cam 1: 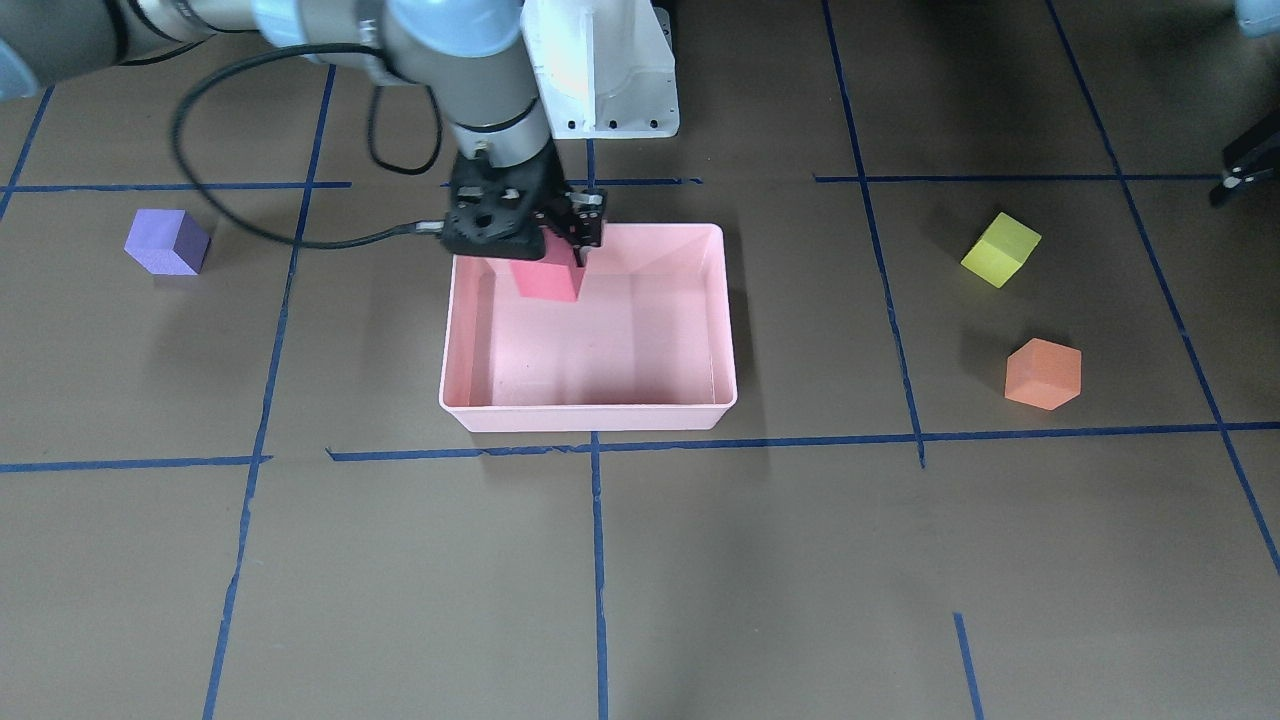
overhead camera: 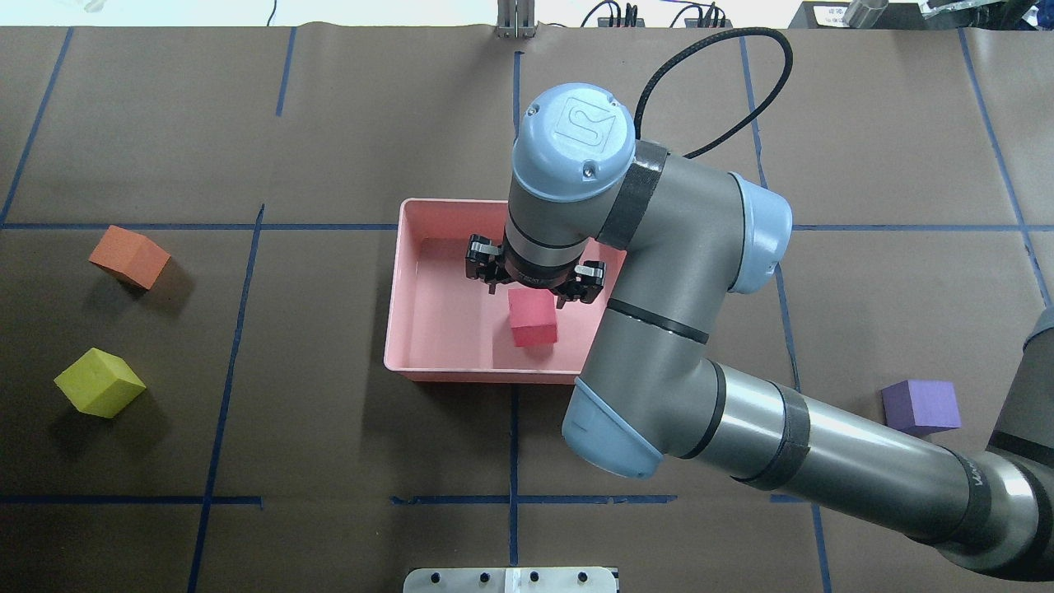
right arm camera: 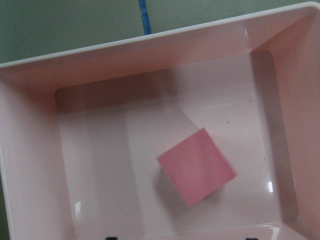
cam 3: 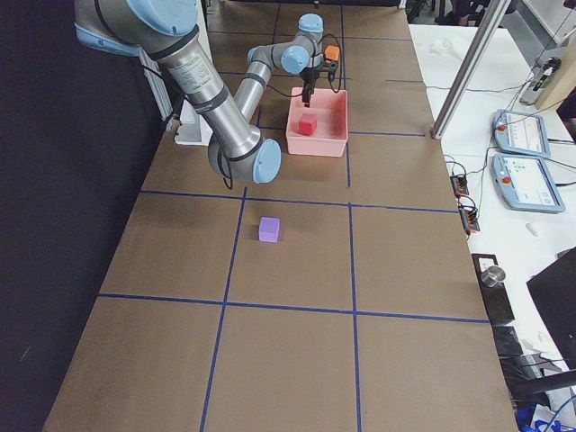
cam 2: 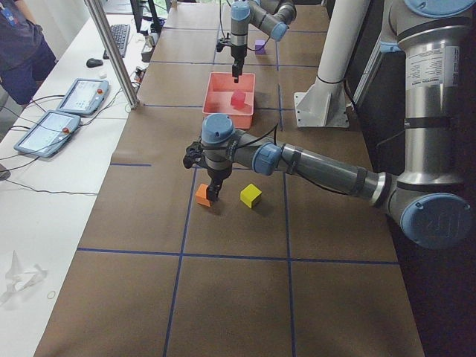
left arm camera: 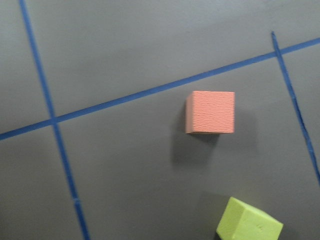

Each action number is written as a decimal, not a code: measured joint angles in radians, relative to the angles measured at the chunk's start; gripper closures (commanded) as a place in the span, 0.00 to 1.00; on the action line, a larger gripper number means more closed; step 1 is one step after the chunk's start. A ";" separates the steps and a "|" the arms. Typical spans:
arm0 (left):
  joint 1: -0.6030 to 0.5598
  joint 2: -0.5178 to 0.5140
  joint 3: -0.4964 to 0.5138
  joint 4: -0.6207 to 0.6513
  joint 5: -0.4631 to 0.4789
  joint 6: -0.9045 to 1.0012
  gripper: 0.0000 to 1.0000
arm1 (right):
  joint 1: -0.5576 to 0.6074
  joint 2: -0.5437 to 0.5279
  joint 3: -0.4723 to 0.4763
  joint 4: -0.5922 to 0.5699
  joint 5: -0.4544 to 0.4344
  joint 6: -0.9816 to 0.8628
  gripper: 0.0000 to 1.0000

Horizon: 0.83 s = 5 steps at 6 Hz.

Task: Place blocks into pink bin with both arms
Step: 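Lower the left gripper onto the orange cube while the right gripper withdraws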

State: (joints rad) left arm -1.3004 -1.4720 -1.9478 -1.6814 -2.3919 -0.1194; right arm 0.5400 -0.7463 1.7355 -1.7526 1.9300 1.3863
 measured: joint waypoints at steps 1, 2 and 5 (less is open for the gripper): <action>0.055 -0.013 0.020 -0.035 0.028 -0.015 0.00 | 0.024 -0.002 0.003 -0.022 0.016 -0.072 0.00; 0.092 -0.056 0.074 -0.060 0.062 -0.031 0.00 | 0.090 -0.016 0.007 -0.049 0.081 -0.185 0.00; 0.118 -0.217 0.336 -0.207 0.085 -0.097 0.00 | 0.349 -0.161 0.063 -0.064 0.288 -0.554 0.00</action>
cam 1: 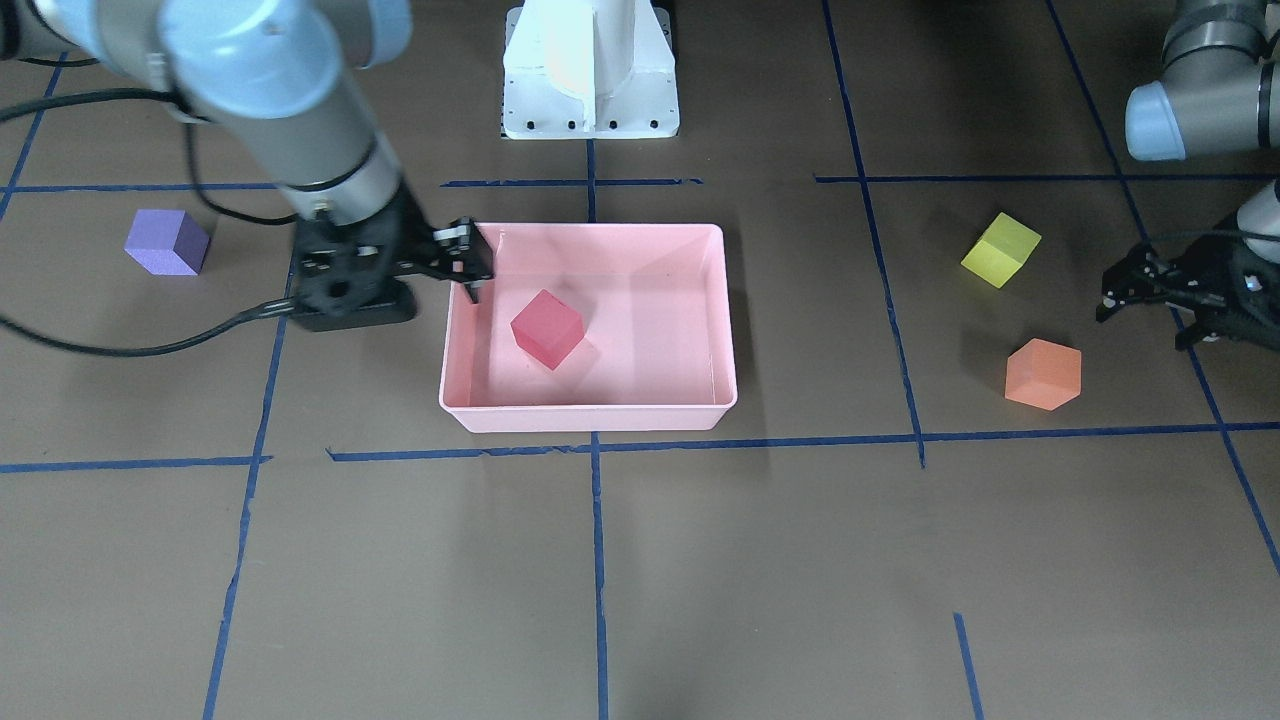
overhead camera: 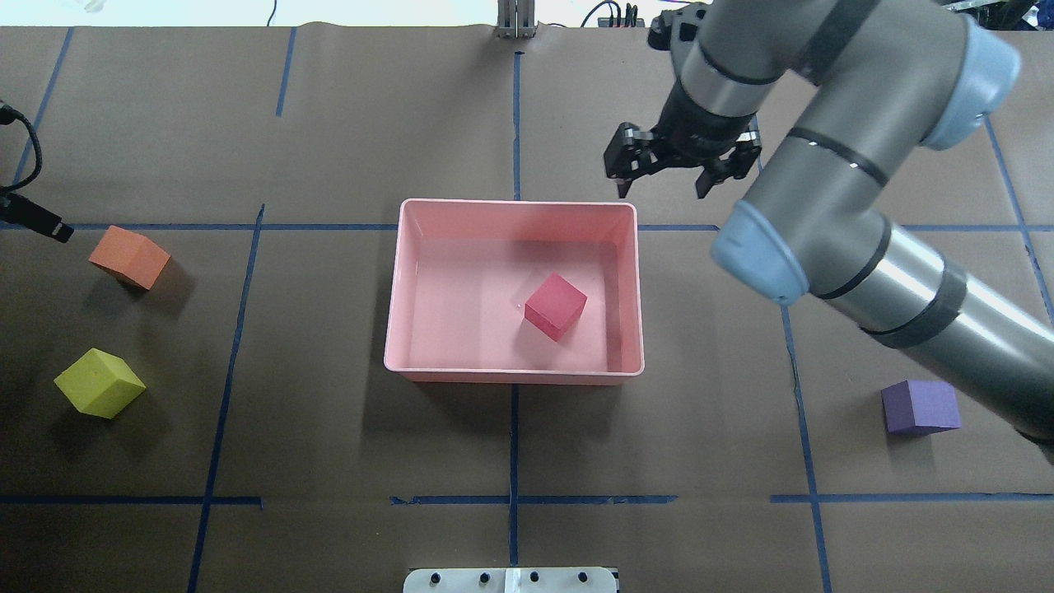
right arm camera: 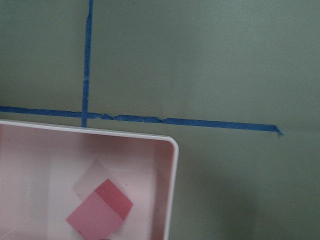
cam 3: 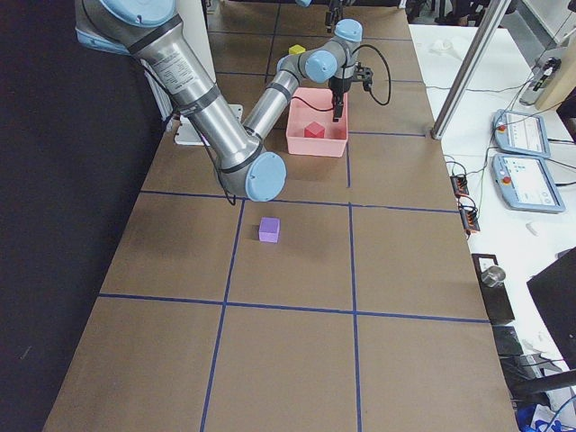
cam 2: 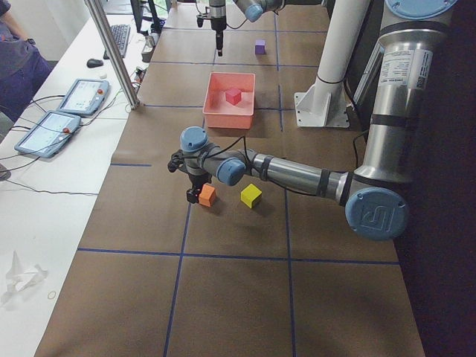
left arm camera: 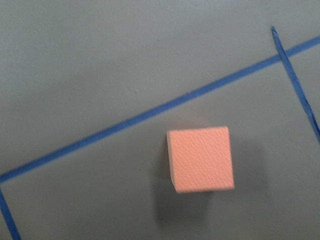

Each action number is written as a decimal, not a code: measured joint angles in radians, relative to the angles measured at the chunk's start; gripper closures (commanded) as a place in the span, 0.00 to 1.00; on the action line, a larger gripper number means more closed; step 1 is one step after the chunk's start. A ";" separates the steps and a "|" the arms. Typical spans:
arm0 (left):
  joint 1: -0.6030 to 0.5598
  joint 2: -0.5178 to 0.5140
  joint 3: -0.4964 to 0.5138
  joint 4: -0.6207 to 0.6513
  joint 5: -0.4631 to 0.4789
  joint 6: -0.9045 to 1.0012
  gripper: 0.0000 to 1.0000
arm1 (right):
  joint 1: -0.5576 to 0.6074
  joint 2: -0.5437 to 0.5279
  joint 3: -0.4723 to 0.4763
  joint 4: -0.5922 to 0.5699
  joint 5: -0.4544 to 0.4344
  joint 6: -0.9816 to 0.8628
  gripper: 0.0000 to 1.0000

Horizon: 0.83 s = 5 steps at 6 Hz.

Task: Place blocks into pink bin with both arms
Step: 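Lower the left gripper onto the orange cube while the right gripper withdraws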

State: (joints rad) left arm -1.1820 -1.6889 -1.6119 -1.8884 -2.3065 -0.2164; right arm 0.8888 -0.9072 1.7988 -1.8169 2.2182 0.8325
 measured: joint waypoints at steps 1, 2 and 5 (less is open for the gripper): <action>0.023 -0.024 0.037 -0.039 0.007 -0.069 0.00 | 0.063 -0.076 0.038 -0.001 0.035 -0.115 0.00; 0.062 -0.029 0.066 -0.109 0.024 -0.154 0.00 | 0.107 -0.137 0.063 -0.001 0.046 -0.215 0.00; 0.158 -0.028 0.131 -0.224 0.047 -0.251 0.00 | 0.147 -0.205 0.083 -0.001 0.050 -0.312 0.00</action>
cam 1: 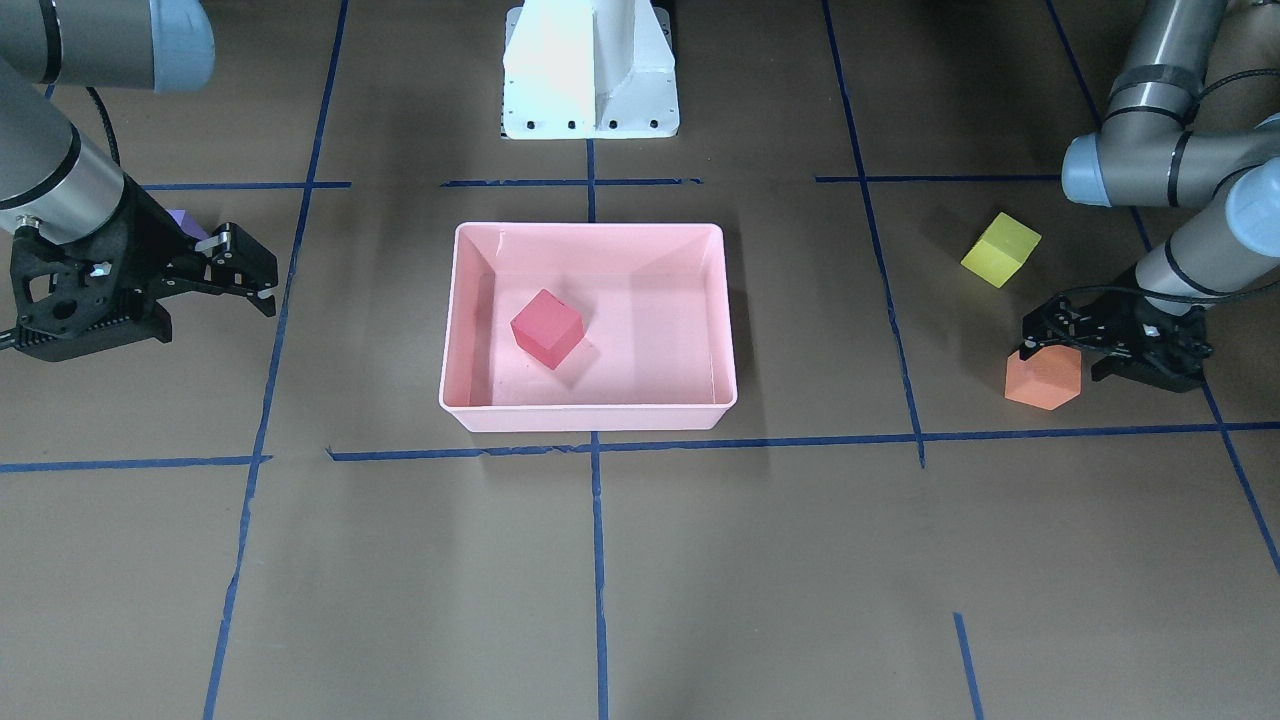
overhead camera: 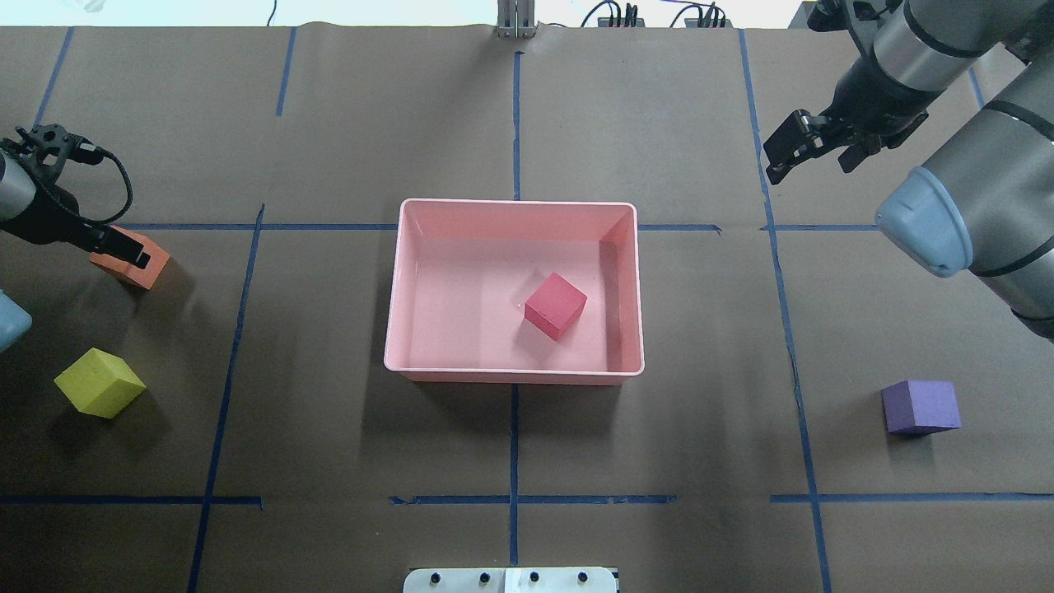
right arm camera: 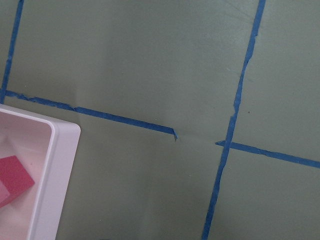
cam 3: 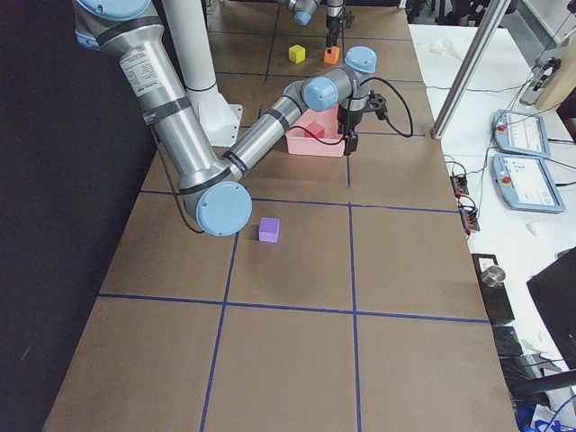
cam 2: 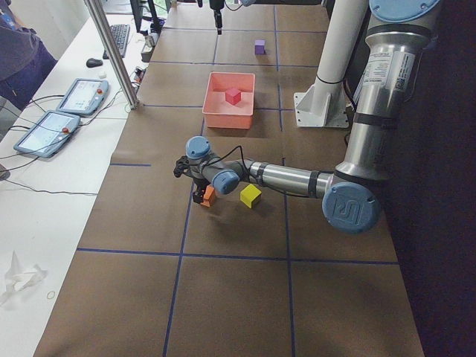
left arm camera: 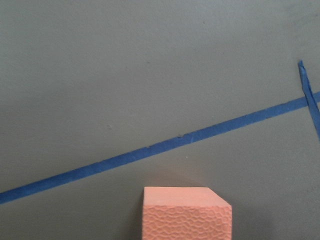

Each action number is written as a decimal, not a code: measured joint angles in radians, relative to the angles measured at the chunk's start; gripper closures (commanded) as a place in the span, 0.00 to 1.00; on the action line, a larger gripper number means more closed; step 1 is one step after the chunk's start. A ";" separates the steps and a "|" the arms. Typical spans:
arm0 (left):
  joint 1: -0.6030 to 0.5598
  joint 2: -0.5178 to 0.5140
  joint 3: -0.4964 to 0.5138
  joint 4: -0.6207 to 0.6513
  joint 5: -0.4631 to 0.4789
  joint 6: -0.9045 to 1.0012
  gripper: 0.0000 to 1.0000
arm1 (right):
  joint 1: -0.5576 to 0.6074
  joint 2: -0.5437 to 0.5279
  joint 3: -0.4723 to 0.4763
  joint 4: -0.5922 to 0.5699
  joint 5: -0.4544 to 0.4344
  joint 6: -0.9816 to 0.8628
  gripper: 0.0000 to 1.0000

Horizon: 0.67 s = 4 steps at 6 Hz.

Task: Place blocks into pink bin with both arms
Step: 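Lower the left gripper onto the orange cube while the right gripper withdraws, then carry the orange cube with the left gripper over the bin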

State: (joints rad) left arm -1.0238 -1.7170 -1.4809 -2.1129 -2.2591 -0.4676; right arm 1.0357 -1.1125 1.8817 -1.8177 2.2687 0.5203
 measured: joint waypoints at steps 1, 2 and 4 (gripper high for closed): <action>0.024 -0.001 0.007 -0.002 0.012 0.000 0.14 | 0.001 -0.010 0.004 0.001 0.000 -0.002 0.00; 0.043 -0.004 0.013 -0.001 0.029 0.000 0.48 | 0.001 -0.025 0.011 0.003 -0.002 -0.004 0.00; 0.052 -0.006 0.001 0.004 0.036 0.001 0.58 | 0.001 -0.059 0.031 0.006 -0.006 -0.025 0.00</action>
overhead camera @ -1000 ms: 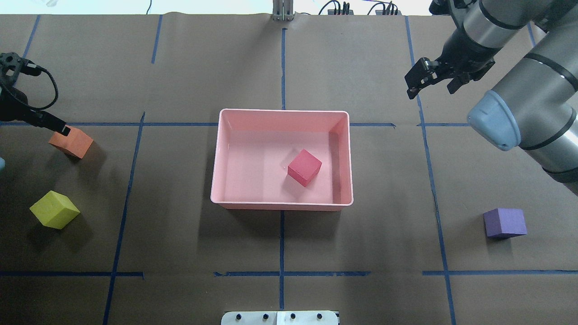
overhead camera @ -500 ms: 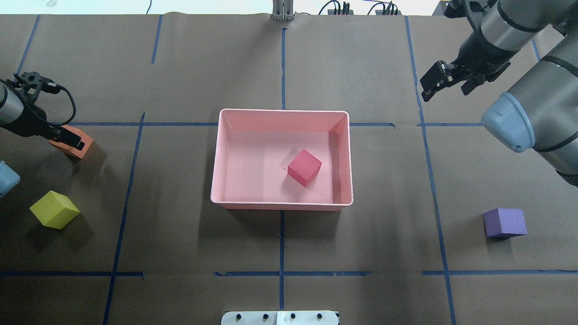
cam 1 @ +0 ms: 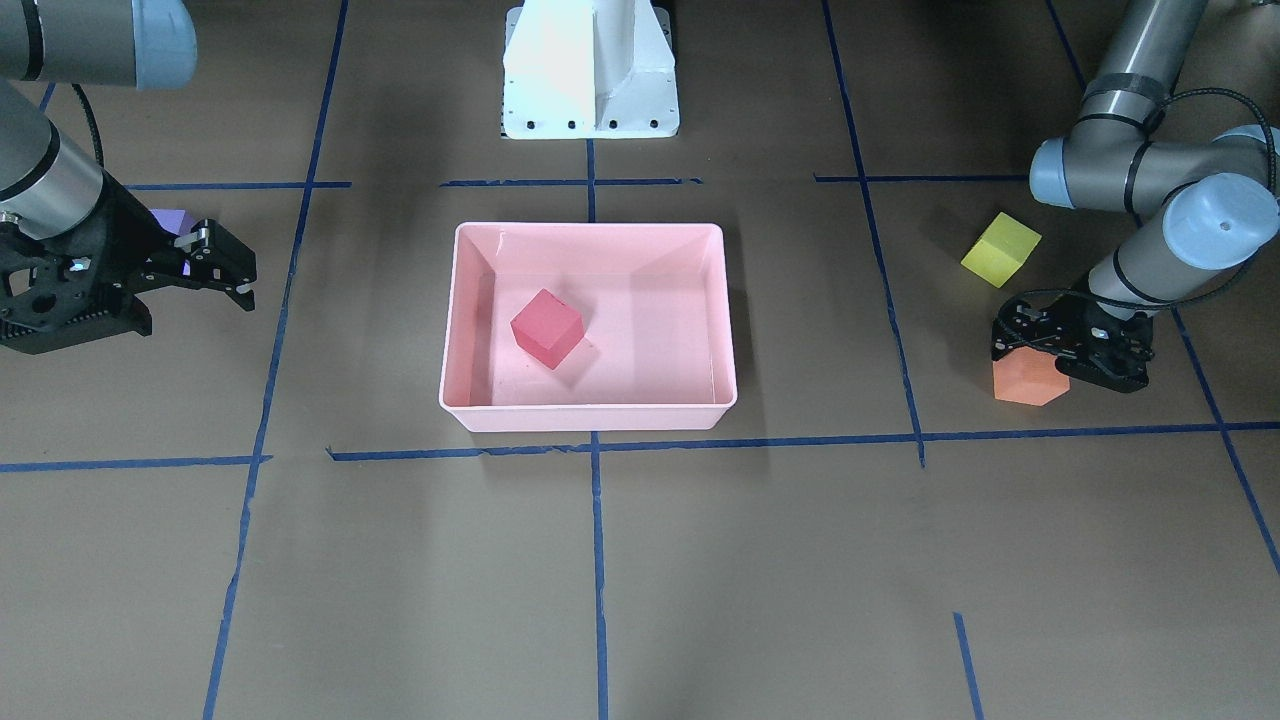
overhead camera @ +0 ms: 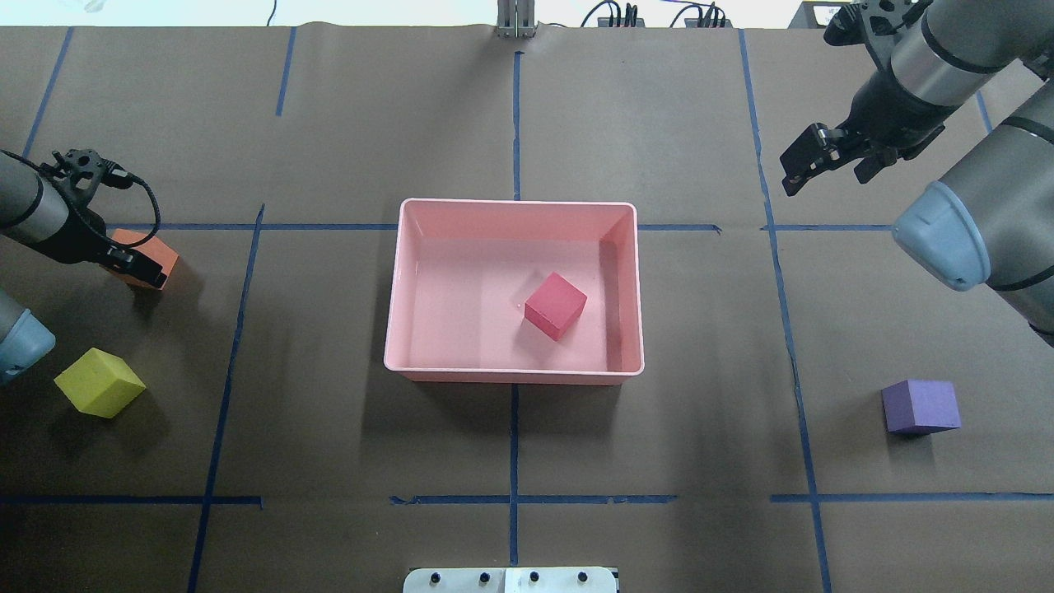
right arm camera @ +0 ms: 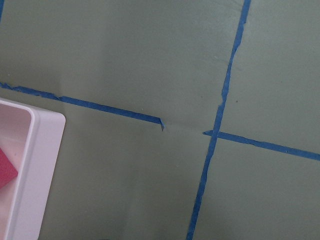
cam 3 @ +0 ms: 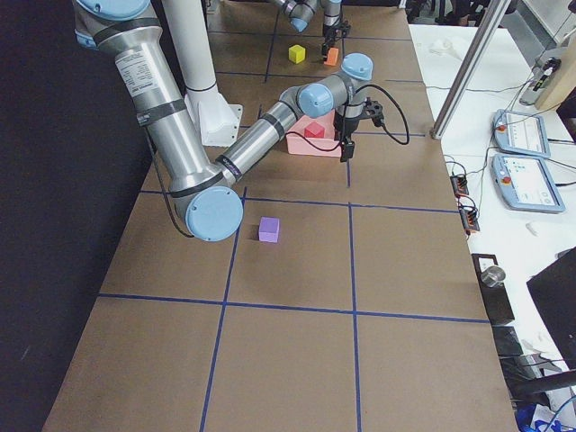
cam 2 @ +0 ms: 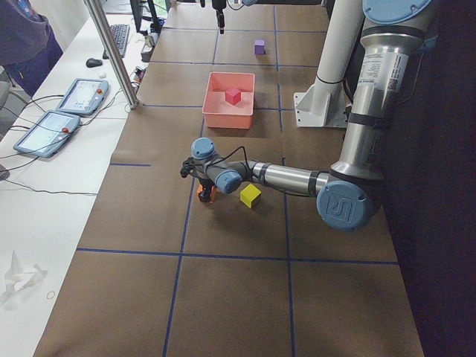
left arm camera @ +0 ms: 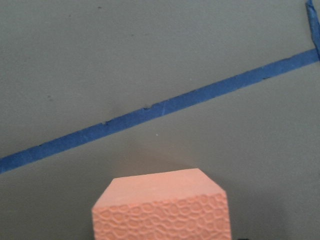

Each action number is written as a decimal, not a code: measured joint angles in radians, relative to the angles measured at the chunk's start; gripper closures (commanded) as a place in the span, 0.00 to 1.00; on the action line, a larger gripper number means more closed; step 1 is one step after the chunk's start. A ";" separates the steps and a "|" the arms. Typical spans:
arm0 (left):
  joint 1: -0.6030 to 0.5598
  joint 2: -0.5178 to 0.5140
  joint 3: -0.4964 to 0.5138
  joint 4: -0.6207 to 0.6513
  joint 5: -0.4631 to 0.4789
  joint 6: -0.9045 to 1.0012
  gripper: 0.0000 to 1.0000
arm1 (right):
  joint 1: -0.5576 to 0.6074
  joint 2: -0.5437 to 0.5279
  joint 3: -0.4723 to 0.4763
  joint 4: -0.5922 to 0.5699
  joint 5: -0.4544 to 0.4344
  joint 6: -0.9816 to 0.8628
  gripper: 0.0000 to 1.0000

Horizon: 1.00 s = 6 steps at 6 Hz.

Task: Place blocks into pink bin with both arms
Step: 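Carry the orange cube with the left gripper over the bin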

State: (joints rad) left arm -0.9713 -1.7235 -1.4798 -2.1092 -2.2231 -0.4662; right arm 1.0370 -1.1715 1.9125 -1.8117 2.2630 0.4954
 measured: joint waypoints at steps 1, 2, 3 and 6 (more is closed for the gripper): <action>-0.003 -0.004 -0.026 0.008 -0.001 -0.017 0.58 | 0.004 -0.030 0.018 0.002 0.000 -0.033 0.00; -0.008 -0.023 -0.073 0.034 0.000 -0.075 0.58 | 0.022 -0.065 0.031 0.004 0.002 -0.087 0.00; -0.009 -0.060 -0.142 0.094 0.003 -0.164 0.58 | 0.055 -0.113 0.044 0.005 0.004 -0.170 0.00; 0.066 -0.266 -0.415 0.500 0.085 -0.391 0.58 | 0.150 -0.400 0.143 0.105 0.013 -0.405 0.00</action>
State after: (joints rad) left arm -0.9051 -1.9892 -1.8950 -1.6091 -2.1384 -0.8575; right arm 1.1869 -1.5715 2.0555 -1.7062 2.2757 0.0900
